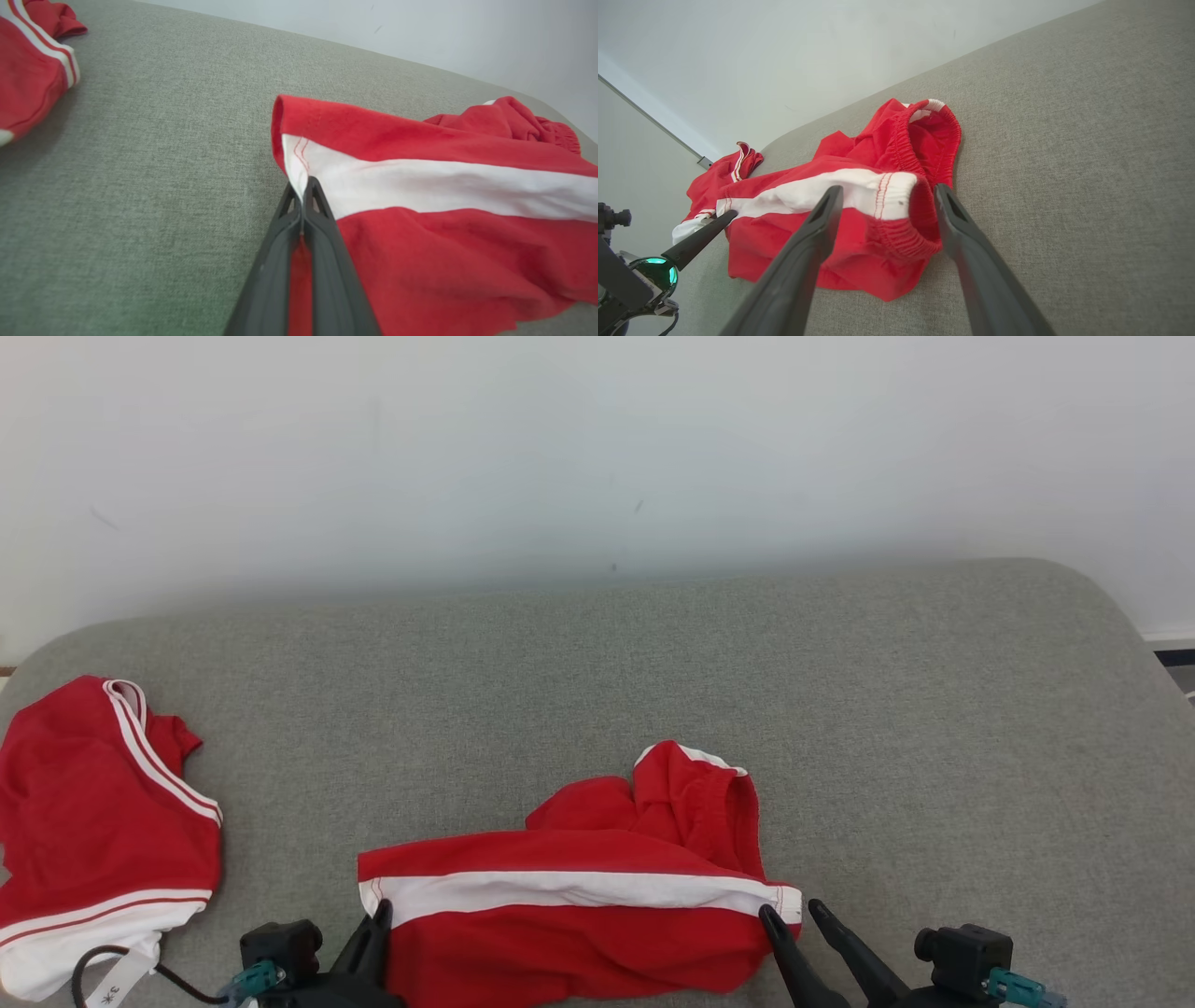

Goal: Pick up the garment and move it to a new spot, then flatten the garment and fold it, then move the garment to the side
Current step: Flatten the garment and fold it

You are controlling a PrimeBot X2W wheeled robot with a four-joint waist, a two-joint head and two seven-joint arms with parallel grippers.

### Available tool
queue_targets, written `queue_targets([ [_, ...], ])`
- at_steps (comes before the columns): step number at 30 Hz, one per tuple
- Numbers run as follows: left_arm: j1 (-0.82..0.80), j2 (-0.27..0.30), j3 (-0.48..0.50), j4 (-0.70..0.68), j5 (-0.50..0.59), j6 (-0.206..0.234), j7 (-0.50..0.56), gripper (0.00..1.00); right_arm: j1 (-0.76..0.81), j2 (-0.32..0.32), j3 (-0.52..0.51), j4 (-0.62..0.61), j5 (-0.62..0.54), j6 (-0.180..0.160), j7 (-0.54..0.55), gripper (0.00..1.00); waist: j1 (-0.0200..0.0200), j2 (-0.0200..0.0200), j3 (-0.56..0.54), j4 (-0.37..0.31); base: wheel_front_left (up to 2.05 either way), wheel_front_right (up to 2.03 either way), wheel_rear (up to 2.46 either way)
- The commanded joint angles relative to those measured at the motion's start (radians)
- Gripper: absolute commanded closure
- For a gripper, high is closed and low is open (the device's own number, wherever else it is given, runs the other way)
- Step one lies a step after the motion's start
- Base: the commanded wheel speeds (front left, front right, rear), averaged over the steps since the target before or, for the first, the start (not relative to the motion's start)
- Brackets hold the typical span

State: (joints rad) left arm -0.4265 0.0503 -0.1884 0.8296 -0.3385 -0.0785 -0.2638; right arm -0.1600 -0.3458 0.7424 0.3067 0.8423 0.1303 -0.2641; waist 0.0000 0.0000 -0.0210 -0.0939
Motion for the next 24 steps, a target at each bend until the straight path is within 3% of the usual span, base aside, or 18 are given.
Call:
queue_targets([
  [1, 0.021, 0.001, -0.003, -0.001, -0.007, -0.001, -0.001, 1.00, -0.013, -0.008, 0.011, 0.000, 0.010, 0.001, 0.000, 0.00, 0.0000, 0.0000, 0.000, 0.002, 0.00, 0.00, 0.00],
  [5, 0.018, 0.001, -0.008, -0.006, -0.010, 0.004, -0.001, 1.00, -0.021, -0.010, 0.039, 0.009, 0.059, 0.001, 0.000, 0.00, 0.0000, 0.0000, 0.002, 0.003, 0.00, 0.00, 0.00],
  [10, 0.013, 0.001, -0.014, -0.008, -0.013, 0.008, -0.001, 1.00, -0.044, 0.002, 0.067, 0.032, 0.110, 0.001, 0.000, 0.10, 0.0000, 0.0000, 0.006, 0.006, 0.00, 0.00, 0.00],
  [13, 0.009, 0.001, -0.022, -0.009, -0.016, 0.008, -0.001, 1.00, -0.060, 0.005, 0.078, 0.046, 0.132, 0.001, 0.000, 0.23, 0.0000, 0.0000, 0.009, 0.009, 0.00, 0.00, 0.00],
  [14, 0.008, 0.001, -0.025, -0.009, -0.017, 0.009, -0.001, 1.00, -0.062, 0.006, 0.082, 0.048, 0.140, 0.001, 0.000, 0.28, 0.0000, 0.0000, 0.010, 0.011, 0.00, 0.00, 0.00],
  [16, 0.007, 0.001, -0.029, -0.009, -0.019, 0.009, -0.001, 1.00, -0.069, 0.006, 0.085, 0.050, 0.147, 0.001, 0.000, 0.52, 0.0000, 0.0000, 0.011, 0.012, 0.00, 0.00, 0.00],
  [19, 0.006, 0.001, -0.033, -0.008, -0.022, 0.009, -0.001, 1.00, -0.075, 0.000, 0.090, 0.051, 0.155, 0.001, 0.000, 0.70, 0.0000, 0.0000, 0.010, 0.012, 0.00, 0.00, 0.00],
  [22, 0.005, 0.001, -0.034, -0.009, -0.023, 0.011, -0.001, 1.00, -0.072, -0.005, 0.093, 0.052, 0.163, 0.001, 0.000, 1.00, 0.0000, 0.0000, 0.009, 0.010, 0.00, 0.00, 0.00],
  [24, 0.003, 0.001, -0.034, -0.010, -0.023, 0.010, -0.001, 1.00, -0.073, -0.006, 0.088, 0.051, 0.168, 0.001, 0.000, 1.00, 0.0000, 0.0000, 0.007, 0.009, 0.00, 0.00, 0.00],
])
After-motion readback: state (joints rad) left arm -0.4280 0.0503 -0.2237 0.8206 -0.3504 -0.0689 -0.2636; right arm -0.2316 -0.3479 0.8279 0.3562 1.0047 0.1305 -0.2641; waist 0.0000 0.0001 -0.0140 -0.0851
